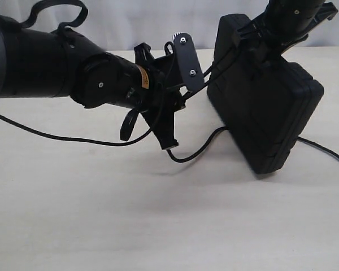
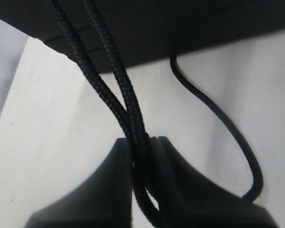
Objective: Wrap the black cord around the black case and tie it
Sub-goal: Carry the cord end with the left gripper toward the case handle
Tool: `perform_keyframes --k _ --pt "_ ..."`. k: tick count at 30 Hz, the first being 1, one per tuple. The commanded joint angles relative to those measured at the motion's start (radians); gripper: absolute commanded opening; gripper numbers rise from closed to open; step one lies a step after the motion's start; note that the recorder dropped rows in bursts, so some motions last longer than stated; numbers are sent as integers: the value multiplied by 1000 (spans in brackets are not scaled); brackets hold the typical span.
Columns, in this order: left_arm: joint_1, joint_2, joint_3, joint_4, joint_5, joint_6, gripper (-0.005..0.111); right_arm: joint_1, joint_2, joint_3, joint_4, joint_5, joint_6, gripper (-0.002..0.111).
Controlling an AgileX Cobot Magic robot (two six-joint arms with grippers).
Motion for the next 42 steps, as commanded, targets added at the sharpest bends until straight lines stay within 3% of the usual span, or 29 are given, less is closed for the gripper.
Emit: perform_keyframes --k 1,4,10,12,18,25,32,42 --pt "-3 4 0 -17 80 4 0 -3 32 29 33 36 -8 4" --pt "-1 2 -26 -102 134 82 0 -3 32 29 33 36 -8 4" --pt "60 4 -146 -578 330 471 0 -3 32 29 33 36 -8 4" --pt "90 4 -178 -642 370 496 0 -3 32 29 33 36 -8 4" --pt "140 6 -194 -640 416 485 0 -3 32 29 35 36 -8 4" --pt "138 65 -199 -664 493 560 0 -3 32 29 52 36 -15 4" --pt "138 80 -199 -737 365 600 0 -3 32 29 52 36 -15 4" --pt "138 127 -199 -748 358 600 0 -1 32 29 58 36 -15 4"
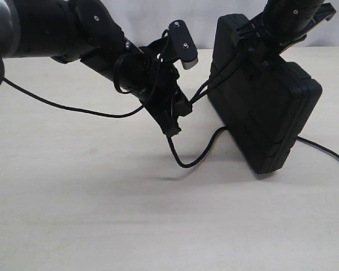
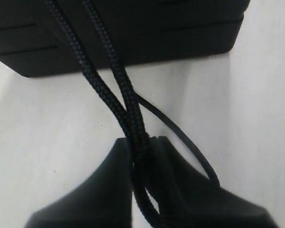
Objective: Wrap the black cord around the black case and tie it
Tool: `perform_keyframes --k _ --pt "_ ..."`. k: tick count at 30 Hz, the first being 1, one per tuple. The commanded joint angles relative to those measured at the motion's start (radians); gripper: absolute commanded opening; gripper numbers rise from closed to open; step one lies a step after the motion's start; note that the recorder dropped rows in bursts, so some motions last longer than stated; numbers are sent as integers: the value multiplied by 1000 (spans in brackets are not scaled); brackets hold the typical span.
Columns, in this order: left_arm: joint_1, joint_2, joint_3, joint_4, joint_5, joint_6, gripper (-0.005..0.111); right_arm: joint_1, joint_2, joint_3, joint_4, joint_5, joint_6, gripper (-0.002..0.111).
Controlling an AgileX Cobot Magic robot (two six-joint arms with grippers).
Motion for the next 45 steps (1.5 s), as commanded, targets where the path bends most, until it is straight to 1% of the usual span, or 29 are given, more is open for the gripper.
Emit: perform_keyframes --k 1,8,15,17,21,25,30,37,41,45 --pt "0 30 -7 -23 -6 2 0 -1 32 29 51 40 -10 4" --pt "0 41 -7 -66 -42 13 0 -1 32 29 118 40 -56 4" --pt "0 41 -7 -216 -26 139 0 -1 32 29 133 40 -62 4" --pt "0 41 -7 -237 -22 158 0 -1 32 29 144 40 -75 4" --pt "0 41 -7 -241 -59 149 0 -1 32 29 171 40 -88 4" --pt "0 41 -7 -304 -108 152 0 -1 32 29 178 40 -90 4" --pt "0 41 -7 -318 -154 152 0 -1 32 29 202 40 -96 4" --pt "-1 41 -7 -446 -218 153 0 -1 32 29 245 40 -122 4" --pt "-1 41 -7 -448 -241 153 0 -1 32 29 251 40 -122 4" --pt "-1 41 -7 -448 -241 153 0 -1 32 29 297 40 -152 4"
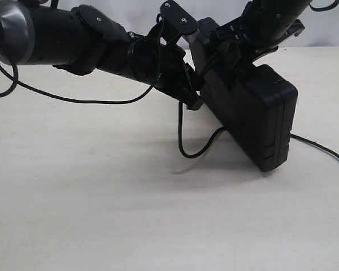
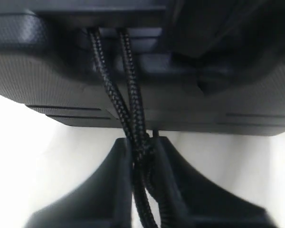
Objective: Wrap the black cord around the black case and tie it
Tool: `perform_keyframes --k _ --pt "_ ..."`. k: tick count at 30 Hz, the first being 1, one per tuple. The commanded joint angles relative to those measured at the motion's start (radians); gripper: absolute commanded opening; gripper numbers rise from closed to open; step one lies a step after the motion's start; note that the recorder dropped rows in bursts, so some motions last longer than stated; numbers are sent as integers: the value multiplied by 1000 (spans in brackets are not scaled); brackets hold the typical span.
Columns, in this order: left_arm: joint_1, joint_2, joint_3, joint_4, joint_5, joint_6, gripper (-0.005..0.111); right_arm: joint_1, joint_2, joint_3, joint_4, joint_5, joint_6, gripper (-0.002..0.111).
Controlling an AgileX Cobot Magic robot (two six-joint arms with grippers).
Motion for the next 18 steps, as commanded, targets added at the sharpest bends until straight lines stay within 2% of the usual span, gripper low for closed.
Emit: perform_keyframes --k 1,9,18 --pt "-1 1 -7 -19 -15 1 0 -1 24 19 44 44 -42 4" --pt "-1 1 -7 -32 -51 1 0 -1 24 24 81 44 -62 4" --pt "-1 1 -7 -112 -82 3 0 -1 28 41 95 44 -74 4"
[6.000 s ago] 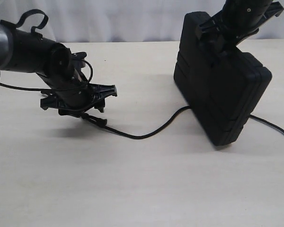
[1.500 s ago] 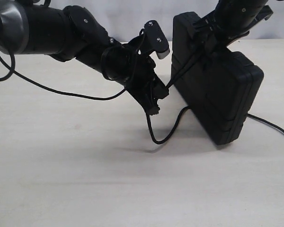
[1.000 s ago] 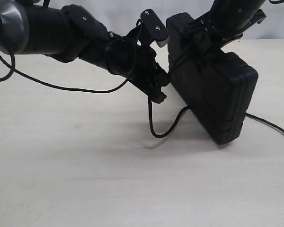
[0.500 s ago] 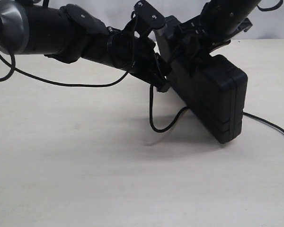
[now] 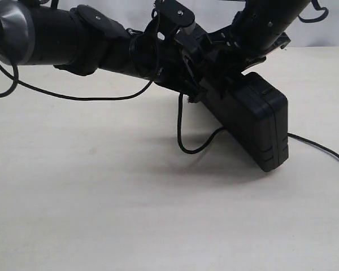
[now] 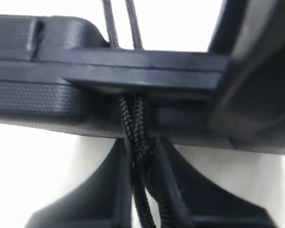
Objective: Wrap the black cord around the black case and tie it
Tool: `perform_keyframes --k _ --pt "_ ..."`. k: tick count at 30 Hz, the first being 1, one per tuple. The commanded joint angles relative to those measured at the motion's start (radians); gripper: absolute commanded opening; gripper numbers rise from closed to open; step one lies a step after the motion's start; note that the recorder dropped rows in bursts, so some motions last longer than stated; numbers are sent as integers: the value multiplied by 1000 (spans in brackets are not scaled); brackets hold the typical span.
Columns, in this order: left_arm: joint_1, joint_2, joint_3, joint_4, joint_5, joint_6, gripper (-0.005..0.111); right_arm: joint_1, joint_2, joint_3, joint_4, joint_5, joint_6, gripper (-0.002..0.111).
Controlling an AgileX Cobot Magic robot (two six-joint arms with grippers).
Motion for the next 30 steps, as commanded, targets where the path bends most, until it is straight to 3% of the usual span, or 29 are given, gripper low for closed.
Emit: perform_keyframes --k 1,8,11,15,24,27,30 --pt "-1 1 -7 -29 -17 3 0 -3 17 17 -11 22 -21 4" --pt "-1 36 -7 -23 16 3 1 -3 17 17 44 22 -63 4" --pt "-1 51 -7 -20 3 3 12 -3 17 17 44 22 -63 4" --pt "-1 47 -7 -23 -63 5 38 -3 18 17 44 22 -73 4" --pt "-1 47 -7 -20 -58 7 45 -3 18 17 62 22 -89 4" --pt "-1 39 -7 60 -5 3 59 -3 18 17 62 22 -89 4" --pt "1 -3 -7 222 18 -99 61 -3 18 17 60 22 -89 4"
